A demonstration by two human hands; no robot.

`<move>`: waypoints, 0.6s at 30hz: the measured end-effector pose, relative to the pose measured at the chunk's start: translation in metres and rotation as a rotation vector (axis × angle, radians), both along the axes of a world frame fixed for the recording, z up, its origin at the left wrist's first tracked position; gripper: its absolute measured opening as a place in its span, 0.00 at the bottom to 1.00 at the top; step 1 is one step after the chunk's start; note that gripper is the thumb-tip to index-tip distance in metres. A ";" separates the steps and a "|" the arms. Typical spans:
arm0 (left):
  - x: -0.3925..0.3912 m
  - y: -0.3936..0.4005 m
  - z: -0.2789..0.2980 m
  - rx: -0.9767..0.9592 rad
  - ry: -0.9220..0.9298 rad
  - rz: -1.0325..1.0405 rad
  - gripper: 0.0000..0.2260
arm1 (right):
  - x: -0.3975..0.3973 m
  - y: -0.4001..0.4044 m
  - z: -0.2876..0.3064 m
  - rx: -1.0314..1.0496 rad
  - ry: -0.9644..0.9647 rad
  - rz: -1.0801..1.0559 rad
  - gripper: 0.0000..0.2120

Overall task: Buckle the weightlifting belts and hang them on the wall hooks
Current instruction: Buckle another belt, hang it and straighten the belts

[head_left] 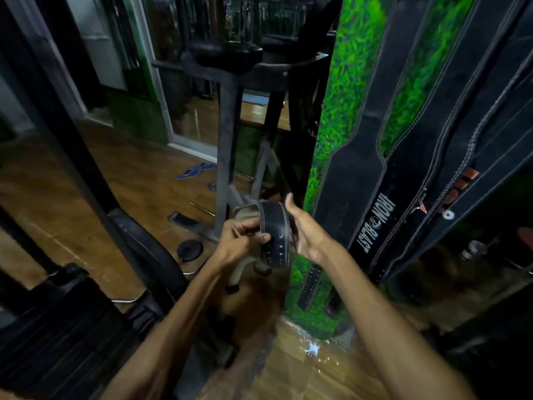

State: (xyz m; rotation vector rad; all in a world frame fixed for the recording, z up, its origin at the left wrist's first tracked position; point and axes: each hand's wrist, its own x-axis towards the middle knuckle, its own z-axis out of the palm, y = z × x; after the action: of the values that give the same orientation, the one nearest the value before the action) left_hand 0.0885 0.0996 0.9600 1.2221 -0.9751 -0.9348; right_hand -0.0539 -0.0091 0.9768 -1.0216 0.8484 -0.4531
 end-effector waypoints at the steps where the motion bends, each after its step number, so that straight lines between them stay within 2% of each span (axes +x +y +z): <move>1: 0.001 0.002 -0.005 -0.038 -0.047 -0.009 0.13 | 0.011 -0.001 0.005 0.038 -0.021 0.001 0.30; 4: 0.009 0.014 -0.015 -0.018 -0.059 -0.072 0.15 | 0.029 0.002 0.011 0.038 -0.104 0.049 0.18; 6: 0.018 0.025 -0.023 0.059 0.010 -0.156 0.12 | 0.033 0.006 0.004 -0.050 -0.168 0.088 0.17; 7: 0.019 0.031 -0.024 0.098 0.074 -0.182 0.09 | 0.032 0.010 0.004 -0.092 -0.180 0.119 0.18; 8: 0.018 0.036 -0.022 0.133 0.191 -0.198 0.11 | 0.032 0.010 0.001 -0.124 -0.199 0.146 0.20; 11: 0.021 0.033 -0.014 0.164 0.743 -0.132 0.40 | 0.025 0.016 0.010 -0.233 -0.202 0.242 0.26; 12: 0.025 0.027 -0.008 0.133 0.863 -0.098 0.43 | 0.020 0.017 0.012 -0.269 -0.191 0.266 0.27; 14: 0.033 0.012 0.008 0.119 0.933 -0.043 0.34 | 0.008 0.024 0.014 -0.322 -0.169 0.309 0.23; 17: 0.039 -0.010 0.025 0.225 0.834 0.026 0.12 | -0.013 0.029 0.009 -0.327 -0.133 0.377 0.16; 18: 0.038 -0.012 0.025 0.226 0.792 0.035 0.11 | -0.021 0.027 0.008 -0.301 -0.104 0.369 0.15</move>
State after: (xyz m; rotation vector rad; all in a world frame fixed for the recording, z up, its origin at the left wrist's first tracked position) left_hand 0.1267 0.0875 0.9846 0.9101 -0.2202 -1.3765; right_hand -0.0752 0.0177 0.9851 -1.3889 0.4904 -0.3195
